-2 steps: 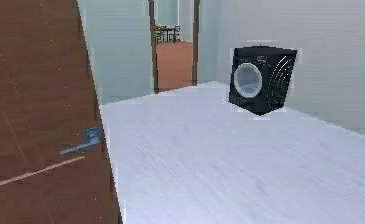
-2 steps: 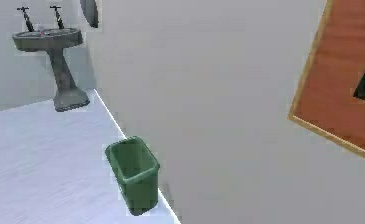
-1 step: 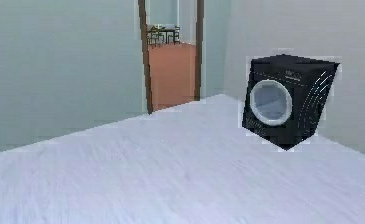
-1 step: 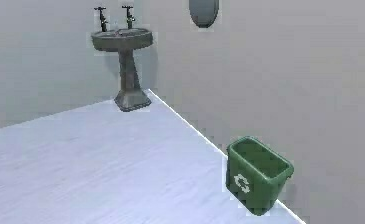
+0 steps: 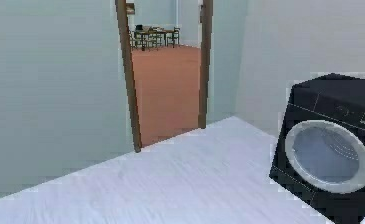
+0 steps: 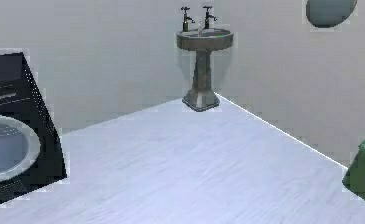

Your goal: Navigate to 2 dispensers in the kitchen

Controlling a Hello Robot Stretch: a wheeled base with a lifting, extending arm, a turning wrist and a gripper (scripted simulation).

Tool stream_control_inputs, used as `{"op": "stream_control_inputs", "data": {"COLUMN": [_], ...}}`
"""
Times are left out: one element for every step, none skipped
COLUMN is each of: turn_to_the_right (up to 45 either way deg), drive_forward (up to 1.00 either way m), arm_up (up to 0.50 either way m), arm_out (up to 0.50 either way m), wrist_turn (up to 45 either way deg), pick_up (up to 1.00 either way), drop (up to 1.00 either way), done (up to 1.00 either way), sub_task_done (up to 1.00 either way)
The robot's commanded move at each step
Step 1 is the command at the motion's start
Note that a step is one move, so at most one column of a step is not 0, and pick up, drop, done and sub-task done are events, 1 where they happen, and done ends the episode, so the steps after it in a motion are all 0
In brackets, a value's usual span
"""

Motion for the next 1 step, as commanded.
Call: {"op": "stream_control_inputs", "data": {"turn_to_the_right": [0.0], "drive_forward": [1.0], "arm_up": [0.0], "arm_out": [0.0], "wrist_turn": [0.0], "pick_up": [0.0], "drop": [0.0], "done": [0.0], "sub_task_done": [0.0]}}
